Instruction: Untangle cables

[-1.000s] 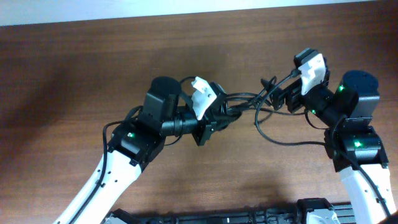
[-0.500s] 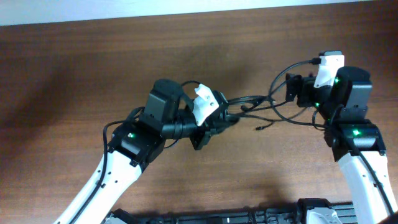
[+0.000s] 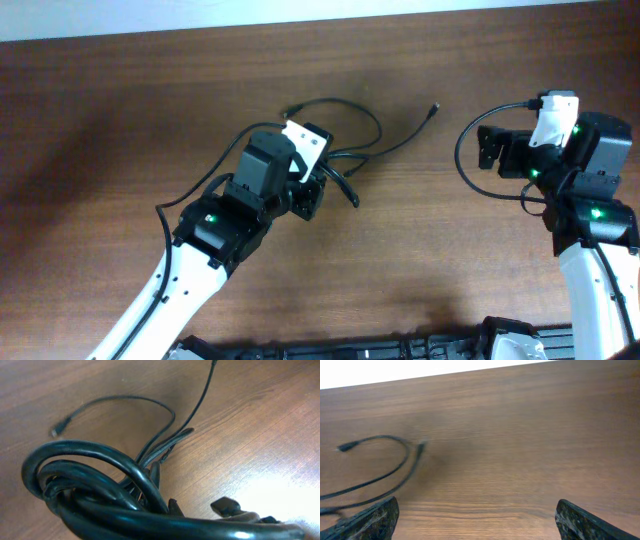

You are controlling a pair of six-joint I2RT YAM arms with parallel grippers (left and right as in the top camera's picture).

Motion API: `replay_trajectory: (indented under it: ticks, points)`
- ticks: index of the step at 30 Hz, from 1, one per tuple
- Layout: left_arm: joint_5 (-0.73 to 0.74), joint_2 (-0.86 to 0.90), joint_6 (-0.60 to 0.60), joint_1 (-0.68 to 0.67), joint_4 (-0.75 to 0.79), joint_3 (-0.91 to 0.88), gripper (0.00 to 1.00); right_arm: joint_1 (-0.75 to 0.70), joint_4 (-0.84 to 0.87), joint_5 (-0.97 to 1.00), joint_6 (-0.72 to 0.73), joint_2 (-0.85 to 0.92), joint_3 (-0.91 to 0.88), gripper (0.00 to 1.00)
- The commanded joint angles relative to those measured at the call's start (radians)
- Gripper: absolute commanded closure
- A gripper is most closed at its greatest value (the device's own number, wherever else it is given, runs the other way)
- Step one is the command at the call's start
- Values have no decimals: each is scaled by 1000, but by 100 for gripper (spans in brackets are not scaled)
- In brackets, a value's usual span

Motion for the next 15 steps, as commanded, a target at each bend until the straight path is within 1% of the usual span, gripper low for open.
replay_trajectory:
  ticks: [1,2,4,6,7,9,10,11,12,14,15]
  points:
    - [116,-31,183,6,44,6,100,-6,2,-267,-39,2,9,1]
    - [177,-31,253,6,53,6,100,-6,2,-333,-45,1,9,1]
    - [271,-31,365,6,79,6,100,-6,0,-493,-117,0,9,1]
    - [279,-34,411,6,115,6,100,-6,-1,-606,-121,0,9,1]
    - [279,-34,465,6,135,6,100,-6,-1,-651,-122,-1,9,1]
    - [298,-34,636,6,155,6,100,-6,-1,-743,-137,-1,9,1]
    - [336,-34,735,6,155,6,100,-6,-1,-787,-140,-1,9,1]
    - [394,-34,861,6,155,6,100,-6,-1,-839,-140,-1,9,1]
    - [437,-34,954,6,156,6,100,-6,-1,-870,-140,-1,9,1]
    - [459,-34,1061,6,172,6,100,-6,0,-933,-139,-1,9,1]
    - [458,-34,1062,6,183,6,100,-6,0,-957,-139,-1,9,1]
